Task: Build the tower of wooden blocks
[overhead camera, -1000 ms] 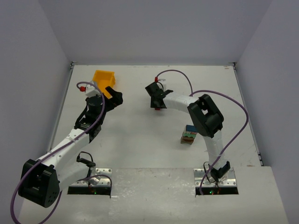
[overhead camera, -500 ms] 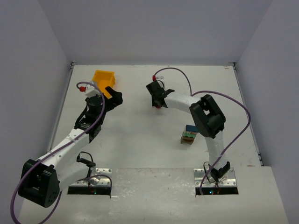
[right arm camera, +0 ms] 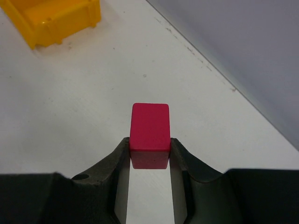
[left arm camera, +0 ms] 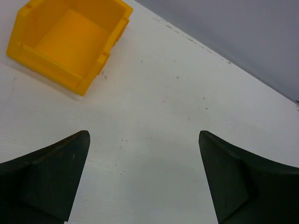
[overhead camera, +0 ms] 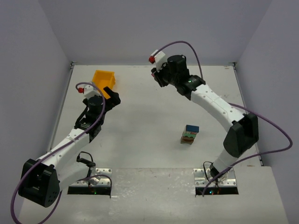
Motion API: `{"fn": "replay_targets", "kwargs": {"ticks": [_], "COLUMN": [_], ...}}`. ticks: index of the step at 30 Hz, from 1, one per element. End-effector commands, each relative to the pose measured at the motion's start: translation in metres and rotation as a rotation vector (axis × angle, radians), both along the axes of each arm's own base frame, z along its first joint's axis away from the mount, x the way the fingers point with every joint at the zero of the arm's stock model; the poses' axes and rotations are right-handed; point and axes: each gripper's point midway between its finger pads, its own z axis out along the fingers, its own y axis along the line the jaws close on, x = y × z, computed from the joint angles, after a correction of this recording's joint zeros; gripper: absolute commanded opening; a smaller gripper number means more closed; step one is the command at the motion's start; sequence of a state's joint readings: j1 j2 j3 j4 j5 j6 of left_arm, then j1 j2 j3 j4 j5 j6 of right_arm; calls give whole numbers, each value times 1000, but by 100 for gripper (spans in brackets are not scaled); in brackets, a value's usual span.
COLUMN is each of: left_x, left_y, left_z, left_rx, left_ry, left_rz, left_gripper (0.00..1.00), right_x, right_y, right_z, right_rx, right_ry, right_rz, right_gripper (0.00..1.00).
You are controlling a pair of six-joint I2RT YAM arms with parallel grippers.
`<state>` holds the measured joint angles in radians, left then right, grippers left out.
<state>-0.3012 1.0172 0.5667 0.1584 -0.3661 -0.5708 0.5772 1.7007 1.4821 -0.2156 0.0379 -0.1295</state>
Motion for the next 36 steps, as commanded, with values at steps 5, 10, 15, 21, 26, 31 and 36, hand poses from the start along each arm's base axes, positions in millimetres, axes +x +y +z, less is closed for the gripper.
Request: {"fn": "replay_targets", "kwargs": {"ticks": [5, 10, 15, 21, 26, 31, 36], "left_x": [6, 9, 16, 20, 20, 20, 19], "left_y": [7, 3, 1, 2, 2, 3, 4], "left_z": [23, 18, 7, 4, 0, -3, -4], "left_rx": [59, 78, 115, 144, 161, 171, 174], "left_ry": [-50, -45, -8, 13, 12, 14, 18], "left_rz": [17, -9, -25, -20, -32, -28, -22], "left_gripper": [100, 100, 100, 100, 100, 100, 100], "right_x": [-55, -120, -184, -215, -223, -231, -235], "right_y": [-88, -107, -128, -140, -146, -151, -157], "right_z": [49, 47, 18, -12, -23, -32, -44], "right_rx": [-130, -187, -247, -284, -310, -326, -334], "right_ry": [18, 59, 122, 197, 228, 299, 322], "right_rz": [277, 405, 477, 514, 521, 522, 511], "right_gripper": [6, 6, 6, 7, 4, 4, 5]}}
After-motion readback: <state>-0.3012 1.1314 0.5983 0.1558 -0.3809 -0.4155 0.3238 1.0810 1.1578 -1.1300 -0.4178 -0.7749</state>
